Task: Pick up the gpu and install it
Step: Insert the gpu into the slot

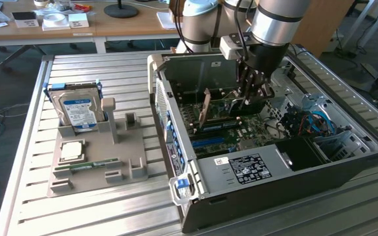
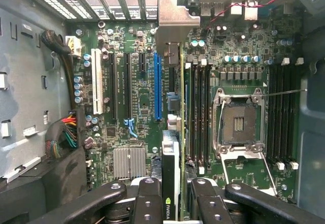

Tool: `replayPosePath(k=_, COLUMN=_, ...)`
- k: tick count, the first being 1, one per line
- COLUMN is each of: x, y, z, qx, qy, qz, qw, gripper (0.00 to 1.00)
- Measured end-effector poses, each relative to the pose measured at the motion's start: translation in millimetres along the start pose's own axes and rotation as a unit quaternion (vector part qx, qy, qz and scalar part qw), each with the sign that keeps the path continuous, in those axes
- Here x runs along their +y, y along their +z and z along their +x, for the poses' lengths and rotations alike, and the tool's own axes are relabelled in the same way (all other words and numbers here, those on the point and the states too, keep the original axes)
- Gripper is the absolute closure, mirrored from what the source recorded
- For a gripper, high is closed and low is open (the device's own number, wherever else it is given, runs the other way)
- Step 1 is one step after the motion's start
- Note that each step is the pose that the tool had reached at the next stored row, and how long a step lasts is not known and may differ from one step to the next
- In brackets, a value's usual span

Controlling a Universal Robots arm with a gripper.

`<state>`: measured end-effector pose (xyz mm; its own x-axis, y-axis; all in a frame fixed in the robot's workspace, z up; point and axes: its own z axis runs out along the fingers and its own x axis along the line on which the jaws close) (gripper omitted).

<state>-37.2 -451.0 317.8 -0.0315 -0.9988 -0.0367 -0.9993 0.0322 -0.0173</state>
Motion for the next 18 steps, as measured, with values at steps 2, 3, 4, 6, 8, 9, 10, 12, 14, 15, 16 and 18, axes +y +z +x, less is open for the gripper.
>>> replayPosePath(k=2, x=0.0, y=0.0, z=0.0, qx=0.0000, qy=0.000, qz=0.0000, qw=1.0000, gripper=0.73)
replayPosePath(k=3, x=0.0, y=0.0, z=0.0, qx=0.0000, qy=0.000, qz=0.0000, qw=1.0000, gripper=0.73)
replayPosePath(k=4, x=0.0, y=0.4, z=0.0, qx=-0.0001, qy=0.000, qz=0.0000, qw=1.0000, gripper=0.73)
replayPosePath(k=6, x=0.0, y=2.4, z=0.1, qx=-0.0002, qy=0.000, qz=0.0000, qw=1.0000, gripper=0.73)
replayPosePath(k=8, x=0.0, y=3.7, z=0.1, qx=0.0000, qy=0.000, qz=0.0000, qw=1.0000, gripper=0.73)
replayPosePath(k=9, x=0.1, y=3.7, z=0.1, qx=0.0001, qy=0.000, qz=0.0000, qw=1.0000, gripper=0.73)
replayPosePath(k=10, x=0.1, y=3.7, z=0.1, qx=0.0001, qy=0.000, qz=0.0000, qw=1.0000, gripper=0.73)
replayPosePath(k=12, x=0.1, y=3.8, z=0.2, qx=0.0000, qy=0.000, qz=0.0000, qw=1.0000, gripper=0.73)
replayPosePath(k=14, x=0.0, y=4.5, z=0.1, qx=-0.0002, qy=0.000, qz=0.0001, qw=1.0000, gripper=0.73)
replayPosePath(k=15, x=0.1, y=5.3, z=0.2, qx=-0.0002, qy=0.000, qz=0.0001, qw=1.0000, gripper=0.73)
replayPosePath(k=16, x=0.1, y=6.2, z=0.2, qx=-0.0001, qy=0.000, qz=0.0000, qw=1.0000, gripper=0.73)
replayPosePath(k=18, x=0.1, y=7.7, z=0.3, qx=-0.0001, qy=0.000, qz=0.0000, qw=1.0000, gripper=0.73)
